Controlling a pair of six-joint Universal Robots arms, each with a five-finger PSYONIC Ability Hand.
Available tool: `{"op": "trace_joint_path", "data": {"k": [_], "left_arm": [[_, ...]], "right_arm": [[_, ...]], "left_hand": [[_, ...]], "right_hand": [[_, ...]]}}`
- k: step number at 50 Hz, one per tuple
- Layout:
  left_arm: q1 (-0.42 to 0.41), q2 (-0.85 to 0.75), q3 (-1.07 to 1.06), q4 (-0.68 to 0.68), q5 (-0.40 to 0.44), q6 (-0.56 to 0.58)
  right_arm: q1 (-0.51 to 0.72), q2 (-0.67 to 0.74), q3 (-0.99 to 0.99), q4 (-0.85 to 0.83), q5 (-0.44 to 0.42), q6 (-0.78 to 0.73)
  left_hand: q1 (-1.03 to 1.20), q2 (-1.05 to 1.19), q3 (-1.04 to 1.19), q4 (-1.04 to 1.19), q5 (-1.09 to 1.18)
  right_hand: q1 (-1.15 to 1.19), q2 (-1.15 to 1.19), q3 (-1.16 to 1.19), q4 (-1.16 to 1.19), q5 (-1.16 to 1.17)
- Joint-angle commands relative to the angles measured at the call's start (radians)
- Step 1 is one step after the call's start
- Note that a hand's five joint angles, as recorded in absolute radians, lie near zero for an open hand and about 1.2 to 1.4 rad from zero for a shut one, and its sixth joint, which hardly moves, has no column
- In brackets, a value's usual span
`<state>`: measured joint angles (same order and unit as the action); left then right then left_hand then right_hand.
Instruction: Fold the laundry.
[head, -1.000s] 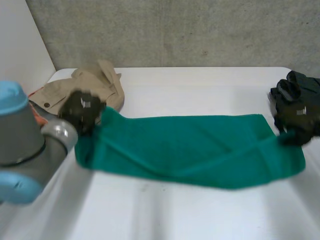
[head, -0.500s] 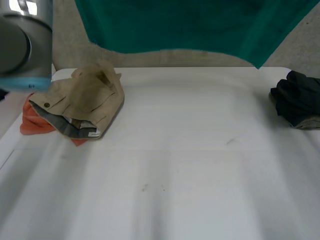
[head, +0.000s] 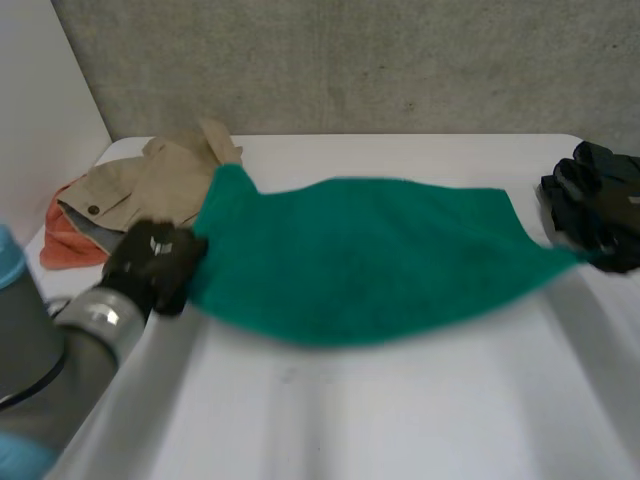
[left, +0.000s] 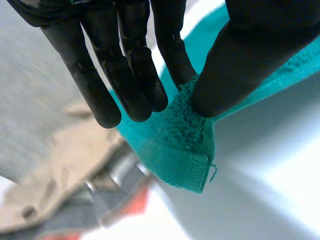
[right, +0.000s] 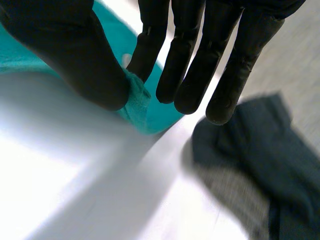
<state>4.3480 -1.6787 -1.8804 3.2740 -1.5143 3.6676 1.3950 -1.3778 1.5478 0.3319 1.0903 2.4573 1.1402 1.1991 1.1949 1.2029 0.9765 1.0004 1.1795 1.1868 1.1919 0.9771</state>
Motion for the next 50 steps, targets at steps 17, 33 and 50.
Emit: {"op": "trace_joint_path", "data": {"k": [17,33,50], "left_arm": [[-0.008,-0.005,0.030,-0.151,0.002,0.078],[-0.031,-0.476,0.500,0.145,-0.087,0.075],[-0.034,-0.773,0.863,0.243,-0.142,0.086]], "right_arm": [[-0.082,0.003,0.080,0.084,-0.058,-0.227],[0.191,0.344,-0.201,-0.428,0.250,-0.035],[0.285,0.735,-0.613,-0.659,0.442,-0.049]], "left_hand": [[0.256,0.197,0.201,0.193,0.245],[0.256,0.197,0.201,0.193,0.245],[0.256,0.197,0.201,0.193,0.245]], "right_hand": [[0.396,0.217,0.209,0.204,0.245],[0.396,0.217,0.209,0.204,0.245],[0.396,0.217,0.209,0.204,0.245]]}}
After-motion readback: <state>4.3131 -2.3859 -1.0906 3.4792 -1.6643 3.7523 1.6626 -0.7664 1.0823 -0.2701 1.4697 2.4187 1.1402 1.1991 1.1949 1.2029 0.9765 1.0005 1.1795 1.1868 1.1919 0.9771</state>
